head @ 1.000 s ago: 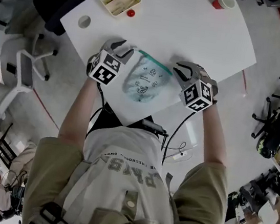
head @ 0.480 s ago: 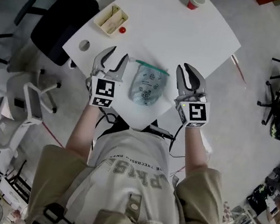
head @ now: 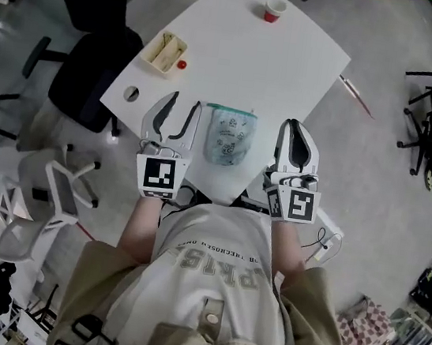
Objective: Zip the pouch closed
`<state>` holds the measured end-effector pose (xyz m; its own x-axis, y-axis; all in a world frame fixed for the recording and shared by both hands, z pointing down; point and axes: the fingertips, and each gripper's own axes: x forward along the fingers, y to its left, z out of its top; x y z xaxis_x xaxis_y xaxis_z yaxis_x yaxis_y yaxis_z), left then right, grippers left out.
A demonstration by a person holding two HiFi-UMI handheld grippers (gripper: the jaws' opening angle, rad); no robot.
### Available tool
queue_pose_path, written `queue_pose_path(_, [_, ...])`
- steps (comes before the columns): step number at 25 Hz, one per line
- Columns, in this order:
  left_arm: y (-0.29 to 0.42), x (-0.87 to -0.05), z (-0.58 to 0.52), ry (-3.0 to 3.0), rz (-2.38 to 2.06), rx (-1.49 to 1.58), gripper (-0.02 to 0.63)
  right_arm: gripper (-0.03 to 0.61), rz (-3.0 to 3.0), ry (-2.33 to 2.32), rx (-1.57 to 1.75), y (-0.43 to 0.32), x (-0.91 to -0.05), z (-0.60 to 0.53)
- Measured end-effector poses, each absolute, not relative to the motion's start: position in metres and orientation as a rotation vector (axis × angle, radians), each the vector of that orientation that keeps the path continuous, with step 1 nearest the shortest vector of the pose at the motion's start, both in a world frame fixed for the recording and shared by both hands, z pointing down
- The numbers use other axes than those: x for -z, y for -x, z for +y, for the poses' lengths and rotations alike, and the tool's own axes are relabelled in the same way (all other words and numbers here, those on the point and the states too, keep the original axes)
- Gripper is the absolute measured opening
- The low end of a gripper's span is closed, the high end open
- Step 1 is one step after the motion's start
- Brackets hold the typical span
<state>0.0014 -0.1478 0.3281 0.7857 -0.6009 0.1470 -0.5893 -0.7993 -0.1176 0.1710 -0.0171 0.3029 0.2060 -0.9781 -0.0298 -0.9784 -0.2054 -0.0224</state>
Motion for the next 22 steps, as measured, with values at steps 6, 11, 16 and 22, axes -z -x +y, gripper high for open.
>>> queue_pose_path(6, [0.001,-0.32,-0.129,2.906,0.974,0.216,0.153,0.021,1.937,2.491,-0.058,-0.159,-0.295,0.005])
queue_pose_path(11, [0.0,-0.318,-0.12,2.908,0.95,0.185,0.107,0.006,1.924,2.518,-0.076,-0.151,-0.289,0.013])
queue_pose_path(16, [0.007,-0.317,-0.121,2.903,0.965,0.171,0.07,0.002,1.931,2.514,-0.094,-0.142,-0.279,0.013])
queue_pose_path(22, [0.014,-0.314,-0.119,2.878,0.981,0.139,0.014,0.002,1.949,2.504,-0.109,-0.137,-0.277,0.013])
